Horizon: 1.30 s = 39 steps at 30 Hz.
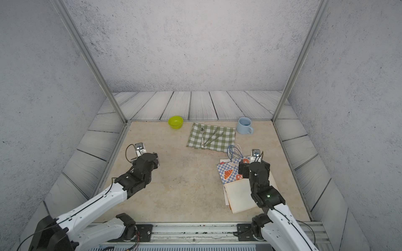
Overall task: Put away the paper bag
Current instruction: Reset both arms
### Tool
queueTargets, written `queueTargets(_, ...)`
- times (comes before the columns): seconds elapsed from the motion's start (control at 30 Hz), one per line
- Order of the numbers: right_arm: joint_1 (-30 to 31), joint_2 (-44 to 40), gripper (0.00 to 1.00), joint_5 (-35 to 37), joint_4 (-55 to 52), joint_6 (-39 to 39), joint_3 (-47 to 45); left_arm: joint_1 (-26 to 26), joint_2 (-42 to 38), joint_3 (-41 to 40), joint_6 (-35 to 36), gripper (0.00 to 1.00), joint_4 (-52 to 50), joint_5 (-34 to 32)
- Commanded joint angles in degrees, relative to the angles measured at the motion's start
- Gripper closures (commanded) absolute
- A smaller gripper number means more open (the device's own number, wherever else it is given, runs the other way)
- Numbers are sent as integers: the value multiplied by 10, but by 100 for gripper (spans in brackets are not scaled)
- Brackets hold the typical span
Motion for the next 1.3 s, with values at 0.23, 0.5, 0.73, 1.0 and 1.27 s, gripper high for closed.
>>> queueTargets(0.23,-147,273,1,-130,388,-57,-37,223,61,-80,154,1,185,151)
queueTargets(0.5,-188,456,1,-199,567,-51,-36,229,173,-86,228,1,339,194)
queueTargets(0.73,-193,452,1,-219,519,-50,-17,233,233,-46,280,0,358,286)
queueTargets(1.0,-195,456,1,-216,499,-47,-4,238,308,-130,267,1,593,314)
queueTargets(1.27,-195,456,1,-215,497,-47,-3,266,309,-75,223,1,491,300)
